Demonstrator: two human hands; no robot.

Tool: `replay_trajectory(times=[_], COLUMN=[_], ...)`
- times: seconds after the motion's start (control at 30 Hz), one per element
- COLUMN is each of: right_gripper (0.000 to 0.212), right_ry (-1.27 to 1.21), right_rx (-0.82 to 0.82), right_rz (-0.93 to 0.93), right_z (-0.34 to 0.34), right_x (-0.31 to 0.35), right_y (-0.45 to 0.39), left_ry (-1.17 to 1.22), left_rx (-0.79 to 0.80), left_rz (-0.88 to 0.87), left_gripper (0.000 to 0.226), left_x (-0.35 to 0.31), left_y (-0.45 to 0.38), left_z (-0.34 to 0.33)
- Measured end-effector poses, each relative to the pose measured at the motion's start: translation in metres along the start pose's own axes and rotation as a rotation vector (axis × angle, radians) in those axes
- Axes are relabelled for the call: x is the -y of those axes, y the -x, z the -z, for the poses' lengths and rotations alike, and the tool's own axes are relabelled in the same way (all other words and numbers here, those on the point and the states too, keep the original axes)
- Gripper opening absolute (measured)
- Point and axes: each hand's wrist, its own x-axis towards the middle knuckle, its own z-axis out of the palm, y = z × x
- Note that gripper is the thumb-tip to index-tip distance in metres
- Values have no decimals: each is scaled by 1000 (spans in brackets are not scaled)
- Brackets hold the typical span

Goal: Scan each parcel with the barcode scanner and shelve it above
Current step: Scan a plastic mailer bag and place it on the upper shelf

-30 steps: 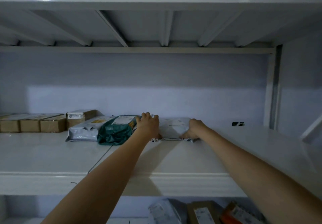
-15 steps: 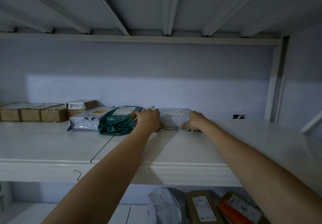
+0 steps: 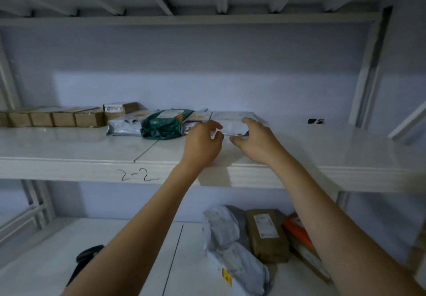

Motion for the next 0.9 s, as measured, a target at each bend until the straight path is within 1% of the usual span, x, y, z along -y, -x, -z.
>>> replay_trajectory(times=[0.1, 0.17, 0.23, 0.3, 0.37, 0.4, 0.47, 0.63, 0.73, 0.9], right_gripper=[65, 56, 42, 25, 17, 17, 18, 19, 24, 27], right_ry=[-64, -130, -237, -338, -363, -358, -323, -250, -219, -181], right_rx=[-50, -108, -152, -192, -283, -321, -326, -183, -114, -67], right_rz=[37, 72, 112, 162, 212, 213, 136, -179, -312, -429], right_z=[-6, -10, -16, -26, -41, -52, -74, -129, -151, -179], right_x=[2, 3, 4, 4, 2, -1, -7, -25, -34, -72], right_y=[34, 59, 84, 111, 134, 143, 156, 149, 138, 106], left_ry=[111, 262, 348, 374, 398, 404, 405, 415, 415, 453], left_rx=[-78, -127, -152, -109, -44, -7, 44, 88, 91, 162], left_rz=[-7, -13, -78, -131, -101, -58, 47, 370, 552, 684], left_gripper=[22, 22, 21, 21, 22, 24, 27, 25, 25, 26], left_x=[-11, -19, -21, -12, 7, 20, 50, 135, 173, 205], left_y=[37, 67, 97, 124, 143, 150, 159, 159, 153, 138], left_z=[14, 24, 30, 31, 27, 24, 14, -10, -26, -61])
